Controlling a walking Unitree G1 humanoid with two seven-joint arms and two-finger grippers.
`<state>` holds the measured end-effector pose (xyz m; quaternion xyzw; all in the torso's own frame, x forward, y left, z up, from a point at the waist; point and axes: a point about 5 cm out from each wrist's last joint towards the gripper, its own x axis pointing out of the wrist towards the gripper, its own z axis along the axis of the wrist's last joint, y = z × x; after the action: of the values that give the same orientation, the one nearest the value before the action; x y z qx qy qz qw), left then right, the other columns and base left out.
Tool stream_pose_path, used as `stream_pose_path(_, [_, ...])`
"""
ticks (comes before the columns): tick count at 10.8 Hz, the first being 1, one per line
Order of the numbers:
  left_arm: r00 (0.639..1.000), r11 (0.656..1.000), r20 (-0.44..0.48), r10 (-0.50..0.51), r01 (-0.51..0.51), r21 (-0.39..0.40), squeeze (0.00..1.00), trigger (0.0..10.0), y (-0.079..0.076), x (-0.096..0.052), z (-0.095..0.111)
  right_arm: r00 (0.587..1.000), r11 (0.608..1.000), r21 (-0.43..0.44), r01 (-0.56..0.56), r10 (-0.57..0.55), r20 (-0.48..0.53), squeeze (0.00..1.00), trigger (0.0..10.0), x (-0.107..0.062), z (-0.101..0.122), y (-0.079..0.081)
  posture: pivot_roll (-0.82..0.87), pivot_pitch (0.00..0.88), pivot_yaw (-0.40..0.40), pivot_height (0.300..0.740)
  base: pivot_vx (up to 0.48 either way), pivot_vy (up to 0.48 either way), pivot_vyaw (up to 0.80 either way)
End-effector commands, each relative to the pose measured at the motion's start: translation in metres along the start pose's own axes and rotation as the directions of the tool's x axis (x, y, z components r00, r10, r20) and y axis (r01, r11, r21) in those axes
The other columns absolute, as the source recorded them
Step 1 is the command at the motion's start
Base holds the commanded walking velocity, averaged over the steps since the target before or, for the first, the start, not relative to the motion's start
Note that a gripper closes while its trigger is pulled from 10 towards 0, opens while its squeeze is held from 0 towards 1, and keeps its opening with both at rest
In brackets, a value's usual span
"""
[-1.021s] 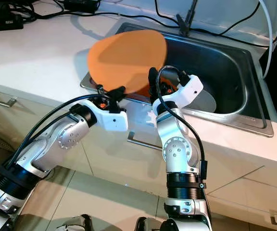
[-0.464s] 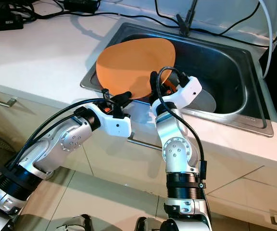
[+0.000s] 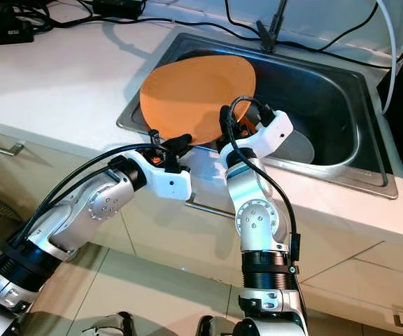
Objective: Kitchen organization
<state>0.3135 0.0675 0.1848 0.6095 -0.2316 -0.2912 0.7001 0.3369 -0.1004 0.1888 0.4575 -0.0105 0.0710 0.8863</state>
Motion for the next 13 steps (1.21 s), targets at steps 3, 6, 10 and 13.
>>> stream_pose_path(3, [0.998,0.998,0.028,0.055,-0.056,0.019,0.0,10.0,0.014,0.001,0.005,0.998,0.994,0.09,-0.062,0.061,0.007,0.0,0.0,0.005,-0.008,0.027,0.03,0.121,-0.096,0.74,0.0,0.0,0.0])
stream_pose_path(6, [0.998,0.998,-0.009,0.065,-0.065,-0.024,0.25,10.0,0.013,-0.001,-0.002,0.998,0.992,0.115,-0.058,0.057,0.015,0.0,0.0,0.005,-0.006,0.026,0.03,0.121,-0.096,0.74,0.0,0.0,0.0])
stream_pose_path(10, [0.997,0.995,-0.025,0.077,-0.079,-0.065,1.0,10.0,0.013,-0.003,-0.003,0.999,0.984,0.169,-0.049,0.044,0.031,0.0,0.0,0.007,-0.002,0.025,0.03,0.113,-0.095,0.74,0.0,0.0,0.0])
stream_pose_path(13, [0.997,0.995,-0.027,0.078,-0.08,-0.059,1.0,10.0,0.011,-0.007,-0.002,0.997,0.973,0.225,-0.045,0.03,0.068,0.0,0.0,0.013,0.009,0.024,0.04,0.105,-0.097,0.74,0.0,0.0,0.0])
